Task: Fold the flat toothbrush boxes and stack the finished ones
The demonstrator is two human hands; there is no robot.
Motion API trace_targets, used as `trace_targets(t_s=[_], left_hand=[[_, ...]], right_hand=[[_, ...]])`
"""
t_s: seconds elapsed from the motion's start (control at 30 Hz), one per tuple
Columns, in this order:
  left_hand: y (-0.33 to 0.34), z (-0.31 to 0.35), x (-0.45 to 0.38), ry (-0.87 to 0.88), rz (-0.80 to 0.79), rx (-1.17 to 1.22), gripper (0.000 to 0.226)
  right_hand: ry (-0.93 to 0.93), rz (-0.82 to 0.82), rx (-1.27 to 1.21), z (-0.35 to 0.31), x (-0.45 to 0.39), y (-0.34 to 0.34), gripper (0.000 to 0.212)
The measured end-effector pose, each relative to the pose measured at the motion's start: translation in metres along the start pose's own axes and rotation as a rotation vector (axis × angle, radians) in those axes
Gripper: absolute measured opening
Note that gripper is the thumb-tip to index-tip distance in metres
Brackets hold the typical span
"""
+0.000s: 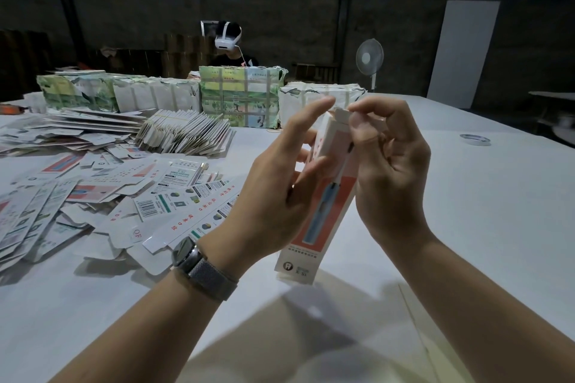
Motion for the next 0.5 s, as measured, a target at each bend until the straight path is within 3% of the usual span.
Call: trace_targets(t_s=[0.3,0.5], left_hand=[[0.0005,0.0,0.0006,-0.006,0.01,0.1,0.043],[0.0012,-0.0037,-0.001,0.014,0.052,0.082,0.038]], right_hand=[[0.089,-0.041,-0.198,0.0015,-0.0018,-0.0037,0.028],[0.097,-0.081,-0.161,0.0024,-0.0002,-0.0039,0.026]])
Point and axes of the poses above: each hand's wrist, its own x-axis away from the middle knuckle, its own y-axis out of the palm, z = x × y, the point moved 2 cm from there along -x, towards the middle knuckle, and after that the axes turned 12 degrees about -x, right-handed, at the moved point
